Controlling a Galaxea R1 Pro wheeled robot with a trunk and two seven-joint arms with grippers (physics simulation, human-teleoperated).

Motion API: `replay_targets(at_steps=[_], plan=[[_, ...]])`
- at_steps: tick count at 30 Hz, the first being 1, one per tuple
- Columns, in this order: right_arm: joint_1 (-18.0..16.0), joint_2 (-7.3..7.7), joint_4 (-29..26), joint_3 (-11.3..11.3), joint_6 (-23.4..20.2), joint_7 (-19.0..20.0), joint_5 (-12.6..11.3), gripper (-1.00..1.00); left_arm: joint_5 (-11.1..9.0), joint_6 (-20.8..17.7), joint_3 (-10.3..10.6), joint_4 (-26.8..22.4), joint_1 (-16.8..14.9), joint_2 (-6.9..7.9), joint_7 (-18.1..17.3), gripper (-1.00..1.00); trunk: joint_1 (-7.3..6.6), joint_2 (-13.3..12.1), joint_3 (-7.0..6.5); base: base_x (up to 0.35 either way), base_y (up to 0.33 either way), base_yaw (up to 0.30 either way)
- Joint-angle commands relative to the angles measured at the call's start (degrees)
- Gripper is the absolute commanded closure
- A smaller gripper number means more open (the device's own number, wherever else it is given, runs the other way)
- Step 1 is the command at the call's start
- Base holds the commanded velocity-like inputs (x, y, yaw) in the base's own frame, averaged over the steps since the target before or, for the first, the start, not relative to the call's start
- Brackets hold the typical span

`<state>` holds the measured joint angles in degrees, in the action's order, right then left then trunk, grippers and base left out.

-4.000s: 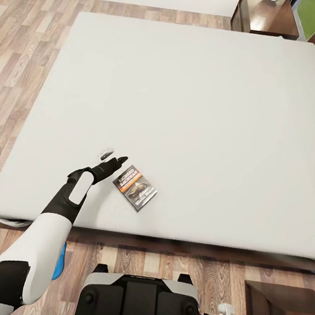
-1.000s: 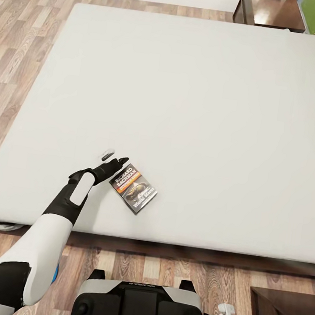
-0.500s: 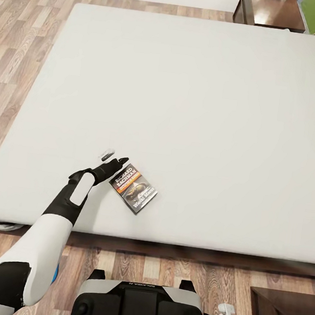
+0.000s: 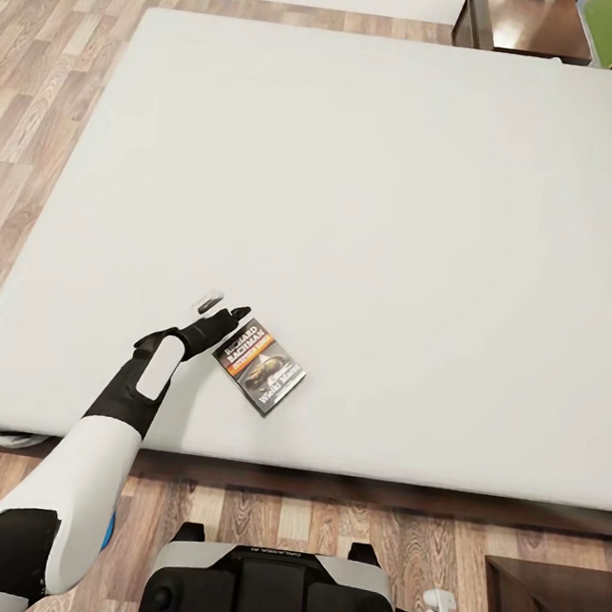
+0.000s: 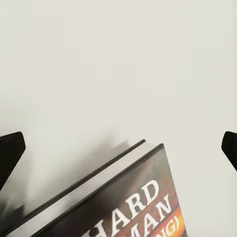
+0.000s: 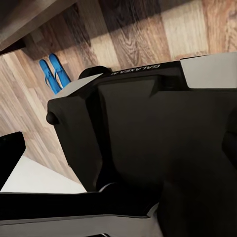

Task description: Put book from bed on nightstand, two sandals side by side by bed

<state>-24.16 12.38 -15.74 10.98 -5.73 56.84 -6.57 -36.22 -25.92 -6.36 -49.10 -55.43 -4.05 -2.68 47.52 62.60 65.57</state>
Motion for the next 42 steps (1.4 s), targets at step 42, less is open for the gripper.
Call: replay_targets(at_steps=[42], plan=[[0.0,0.10,-0.1,0.1,-0.6,0.2,-0.6,-1.00,-0.3,-0.4,-0.3,0.1,0.1,-0.53,-0.2,-1.00,0.01,0.0,-0.03,0.000,0.000,-0.043]])
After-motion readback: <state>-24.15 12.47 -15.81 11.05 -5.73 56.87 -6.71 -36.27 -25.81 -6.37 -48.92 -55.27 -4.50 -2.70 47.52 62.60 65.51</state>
